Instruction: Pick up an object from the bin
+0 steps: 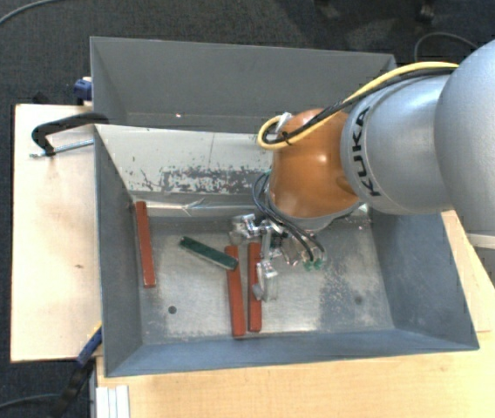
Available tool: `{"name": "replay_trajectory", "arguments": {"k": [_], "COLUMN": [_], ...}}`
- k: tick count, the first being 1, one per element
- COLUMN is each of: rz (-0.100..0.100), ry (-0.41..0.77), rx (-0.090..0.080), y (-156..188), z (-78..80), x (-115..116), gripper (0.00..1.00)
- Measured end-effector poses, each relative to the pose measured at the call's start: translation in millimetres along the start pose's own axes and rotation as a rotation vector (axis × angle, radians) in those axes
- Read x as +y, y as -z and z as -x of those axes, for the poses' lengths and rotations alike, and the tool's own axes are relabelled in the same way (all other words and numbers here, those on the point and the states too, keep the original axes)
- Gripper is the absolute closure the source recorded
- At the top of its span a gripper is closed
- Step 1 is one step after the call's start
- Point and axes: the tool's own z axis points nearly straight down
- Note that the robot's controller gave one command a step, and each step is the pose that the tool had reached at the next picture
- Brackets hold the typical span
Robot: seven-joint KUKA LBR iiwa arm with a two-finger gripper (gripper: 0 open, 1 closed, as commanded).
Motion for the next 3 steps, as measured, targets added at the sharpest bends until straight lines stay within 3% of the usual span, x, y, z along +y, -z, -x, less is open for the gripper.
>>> {"name": "replay_trajectory", "arguments": {"k": [1, 2, 3], "rz": [-0.008, -0.001, -0.001], "ry": [0.376, 0.5, 0.388], "rx": [-0.015, -0.008, -0.014], "y": [42, 2, 3], "z": [17.9, 39.9, 63.4], "x": [-64, 4, 62], "gripper": [0.0, 0.0, 0.0]}}
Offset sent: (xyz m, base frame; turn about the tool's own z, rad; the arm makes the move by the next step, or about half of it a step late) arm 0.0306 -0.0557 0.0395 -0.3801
